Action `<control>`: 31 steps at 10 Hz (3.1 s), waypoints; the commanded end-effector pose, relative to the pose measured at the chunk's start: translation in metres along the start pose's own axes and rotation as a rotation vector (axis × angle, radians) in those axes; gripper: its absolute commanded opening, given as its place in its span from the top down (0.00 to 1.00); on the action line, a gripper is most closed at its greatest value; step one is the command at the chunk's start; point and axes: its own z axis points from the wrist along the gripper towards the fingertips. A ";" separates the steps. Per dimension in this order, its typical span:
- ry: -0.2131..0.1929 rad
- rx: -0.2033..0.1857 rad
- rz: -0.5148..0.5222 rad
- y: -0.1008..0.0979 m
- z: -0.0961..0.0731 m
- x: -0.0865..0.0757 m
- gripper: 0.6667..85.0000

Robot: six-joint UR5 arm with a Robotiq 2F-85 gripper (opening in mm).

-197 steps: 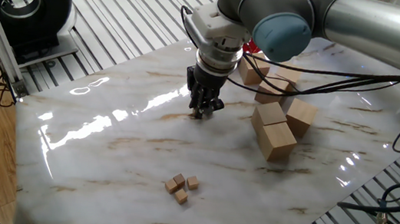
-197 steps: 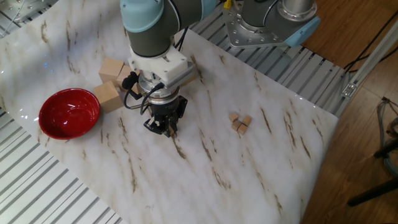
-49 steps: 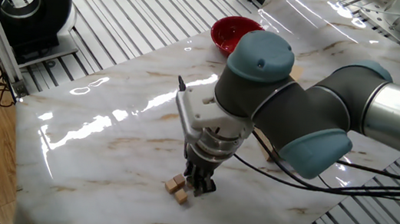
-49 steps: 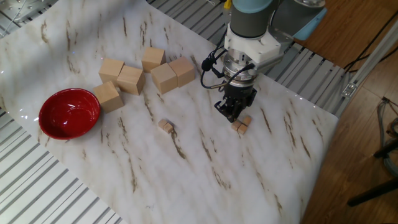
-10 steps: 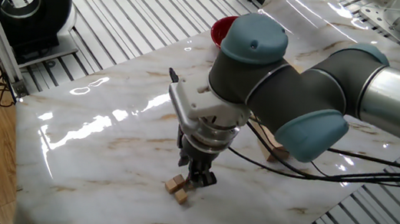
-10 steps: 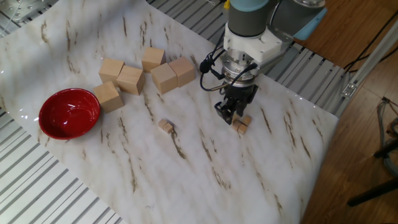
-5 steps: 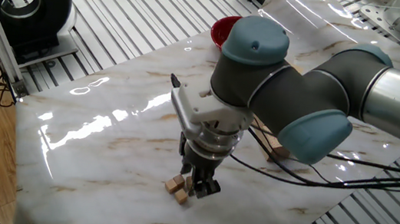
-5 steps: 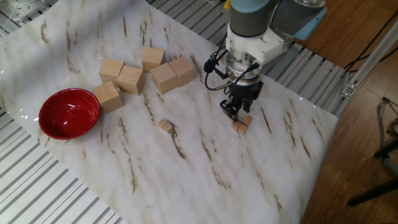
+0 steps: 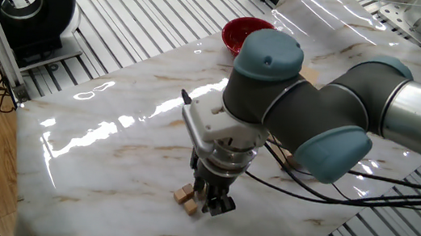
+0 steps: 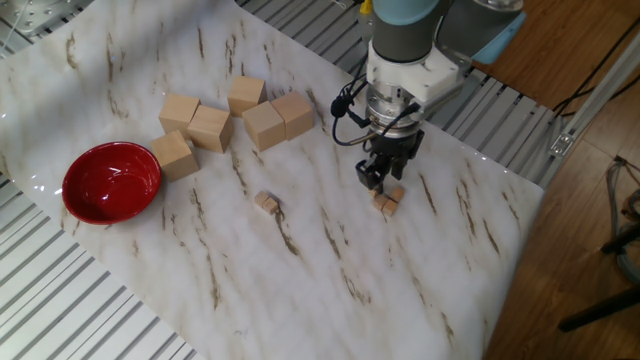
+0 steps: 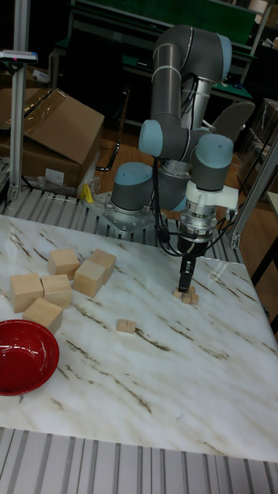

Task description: Stack the blocks into a pyramid shape

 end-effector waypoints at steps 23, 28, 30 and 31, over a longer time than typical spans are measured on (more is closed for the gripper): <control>0.005 0.081 -0.026 -0.030 0.001 -0.009 0.45; -0.009 0.078 -0.017 -0.029 0.003 -0.007 0.46; -0.009 0.078 -0.015 -0.028 0.002 -0.004 0.46; -0.014 0.079 -0.017 -0.028 0.003 -0.003 0.46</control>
